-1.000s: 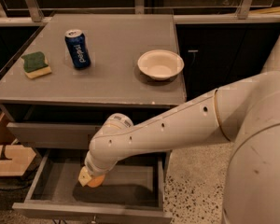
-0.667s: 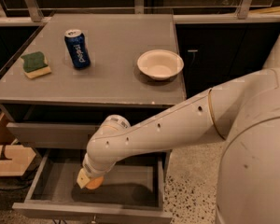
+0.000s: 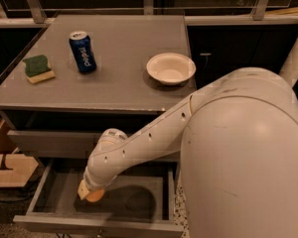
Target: Place orange into middle drawer
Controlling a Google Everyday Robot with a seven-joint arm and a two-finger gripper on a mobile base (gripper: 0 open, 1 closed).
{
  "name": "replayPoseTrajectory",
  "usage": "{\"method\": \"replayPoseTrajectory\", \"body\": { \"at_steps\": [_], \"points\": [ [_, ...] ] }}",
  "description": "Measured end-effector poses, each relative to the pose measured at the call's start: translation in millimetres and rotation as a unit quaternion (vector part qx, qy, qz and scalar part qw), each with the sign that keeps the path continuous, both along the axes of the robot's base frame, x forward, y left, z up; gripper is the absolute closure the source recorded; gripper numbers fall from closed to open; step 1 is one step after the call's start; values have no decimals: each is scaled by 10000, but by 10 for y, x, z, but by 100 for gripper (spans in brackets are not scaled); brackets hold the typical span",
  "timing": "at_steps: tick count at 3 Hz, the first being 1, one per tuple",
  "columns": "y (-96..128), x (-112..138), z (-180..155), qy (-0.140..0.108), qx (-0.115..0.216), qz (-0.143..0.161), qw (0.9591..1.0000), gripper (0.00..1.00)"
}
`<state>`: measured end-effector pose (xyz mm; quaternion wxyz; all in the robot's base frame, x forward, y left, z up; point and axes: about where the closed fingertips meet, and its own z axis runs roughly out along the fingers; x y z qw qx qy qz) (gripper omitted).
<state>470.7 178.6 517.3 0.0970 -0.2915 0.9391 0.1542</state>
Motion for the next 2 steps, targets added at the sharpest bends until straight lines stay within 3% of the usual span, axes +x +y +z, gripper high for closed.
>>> {"method": "replayPoseTrajectory", "body": {
  "at_steps": [2],
  "points": [
    [96, 43, -172, 143, 76, -156, 9997, 100]
  ]
}}
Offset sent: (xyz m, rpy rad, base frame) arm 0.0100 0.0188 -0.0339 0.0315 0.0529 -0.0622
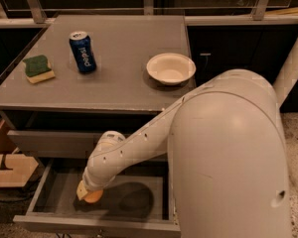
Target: Place orange into middle drawer
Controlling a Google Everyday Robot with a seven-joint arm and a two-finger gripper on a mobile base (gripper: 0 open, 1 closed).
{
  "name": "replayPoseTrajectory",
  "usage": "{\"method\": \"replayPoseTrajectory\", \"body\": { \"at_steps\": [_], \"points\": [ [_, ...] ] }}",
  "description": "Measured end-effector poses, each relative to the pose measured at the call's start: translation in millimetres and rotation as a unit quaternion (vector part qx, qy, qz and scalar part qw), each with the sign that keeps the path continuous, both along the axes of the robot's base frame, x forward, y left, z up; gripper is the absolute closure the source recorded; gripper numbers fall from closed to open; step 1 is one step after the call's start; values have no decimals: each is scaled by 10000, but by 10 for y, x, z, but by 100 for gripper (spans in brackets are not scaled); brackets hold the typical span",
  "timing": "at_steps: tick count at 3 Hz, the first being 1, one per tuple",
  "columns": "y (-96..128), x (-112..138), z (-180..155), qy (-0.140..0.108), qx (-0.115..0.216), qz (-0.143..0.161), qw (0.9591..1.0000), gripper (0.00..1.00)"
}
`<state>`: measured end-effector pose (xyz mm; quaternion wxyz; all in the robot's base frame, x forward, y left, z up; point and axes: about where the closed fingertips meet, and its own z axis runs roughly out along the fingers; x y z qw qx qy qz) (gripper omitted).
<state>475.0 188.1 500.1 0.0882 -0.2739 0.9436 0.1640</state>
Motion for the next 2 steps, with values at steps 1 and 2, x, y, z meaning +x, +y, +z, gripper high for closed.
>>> {"method": "replayPoseTrajectory", "body": {
  "at_steps": [1, 2],
  "points": [
    [33, 147, -144, 41, 56, -178, 9998, 100],
    [36, 136, -176, 75, 50, -194, 9998, 100]
  ]
}}
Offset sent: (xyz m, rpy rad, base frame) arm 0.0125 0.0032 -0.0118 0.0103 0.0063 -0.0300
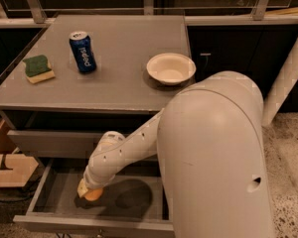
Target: Place orange into middle drawer
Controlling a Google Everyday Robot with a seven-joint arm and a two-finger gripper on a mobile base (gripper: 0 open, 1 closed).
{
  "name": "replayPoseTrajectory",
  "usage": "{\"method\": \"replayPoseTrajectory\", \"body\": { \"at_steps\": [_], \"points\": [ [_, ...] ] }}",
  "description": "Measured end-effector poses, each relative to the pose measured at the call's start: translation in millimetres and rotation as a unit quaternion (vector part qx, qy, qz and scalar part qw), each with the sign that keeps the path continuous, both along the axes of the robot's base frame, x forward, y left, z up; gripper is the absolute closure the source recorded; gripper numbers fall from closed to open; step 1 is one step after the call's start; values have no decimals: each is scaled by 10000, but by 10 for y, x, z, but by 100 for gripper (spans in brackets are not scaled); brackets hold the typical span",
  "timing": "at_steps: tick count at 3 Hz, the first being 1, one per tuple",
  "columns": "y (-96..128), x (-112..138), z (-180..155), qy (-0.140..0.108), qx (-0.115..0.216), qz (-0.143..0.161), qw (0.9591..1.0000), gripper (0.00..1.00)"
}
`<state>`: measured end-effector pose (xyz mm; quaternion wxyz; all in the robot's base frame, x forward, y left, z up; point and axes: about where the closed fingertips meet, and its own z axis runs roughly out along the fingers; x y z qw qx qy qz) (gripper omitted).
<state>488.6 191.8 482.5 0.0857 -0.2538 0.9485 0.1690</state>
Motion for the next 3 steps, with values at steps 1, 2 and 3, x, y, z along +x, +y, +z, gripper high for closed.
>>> {"method": "replayPoseTrajectory", "body": {
  "at_steps": [1, 2, 3],
  "points": [
    [-13, -16, -236, 150, -28, -187, 9997, 100],
    [-57, 16, -422, 222, -45, -424, 9988, 100],
    [-127, 30, -533, 281, -36, -666, 9974, 100]
  ]
}}
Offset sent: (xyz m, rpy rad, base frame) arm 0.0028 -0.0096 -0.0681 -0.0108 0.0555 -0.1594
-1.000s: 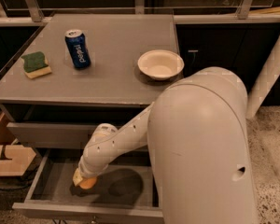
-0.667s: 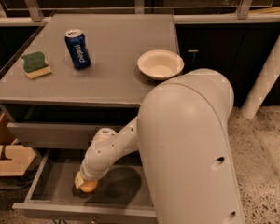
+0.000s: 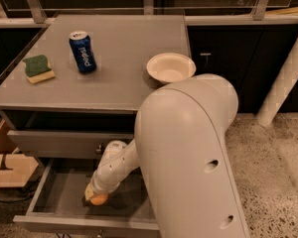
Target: Place orange into middle drawer
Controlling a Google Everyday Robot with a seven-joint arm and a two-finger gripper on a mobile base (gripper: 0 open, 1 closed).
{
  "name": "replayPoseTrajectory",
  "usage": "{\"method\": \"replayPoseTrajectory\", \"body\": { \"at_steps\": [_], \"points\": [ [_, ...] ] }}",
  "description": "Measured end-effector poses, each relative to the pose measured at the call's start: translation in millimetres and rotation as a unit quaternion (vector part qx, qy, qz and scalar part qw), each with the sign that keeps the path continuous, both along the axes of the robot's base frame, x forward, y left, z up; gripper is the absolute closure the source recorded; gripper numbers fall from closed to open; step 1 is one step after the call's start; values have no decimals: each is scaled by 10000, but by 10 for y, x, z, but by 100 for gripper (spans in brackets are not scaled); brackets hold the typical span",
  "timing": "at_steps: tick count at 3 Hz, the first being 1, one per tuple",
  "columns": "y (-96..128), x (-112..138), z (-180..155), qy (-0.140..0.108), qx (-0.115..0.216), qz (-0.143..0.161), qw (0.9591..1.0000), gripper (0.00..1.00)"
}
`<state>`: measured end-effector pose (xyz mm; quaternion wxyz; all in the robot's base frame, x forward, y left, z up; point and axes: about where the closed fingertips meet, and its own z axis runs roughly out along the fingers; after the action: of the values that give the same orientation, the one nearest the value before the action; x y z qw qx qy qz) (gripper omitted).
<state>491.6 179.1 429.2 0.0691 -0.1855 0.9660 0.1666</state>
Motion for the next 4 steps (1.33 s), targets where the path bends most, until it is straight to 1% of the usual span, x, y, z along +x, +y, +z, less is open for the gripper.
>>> {"method": "replayPoseTrajectory", "body": {
  "at_steps": [1, 2, 3, 4],
  "points": [
    [-5, 1, -12, 15, 5, -54, 10000, 100],
    [-31, -29, -143, 142, -48, -138, 9998, 100],
    [-74, -60, -352, 327, -143, -301, 9989, 100],
    [-106, -11, -457, 384, -187, -478, 9979, 100]
  ]
}}
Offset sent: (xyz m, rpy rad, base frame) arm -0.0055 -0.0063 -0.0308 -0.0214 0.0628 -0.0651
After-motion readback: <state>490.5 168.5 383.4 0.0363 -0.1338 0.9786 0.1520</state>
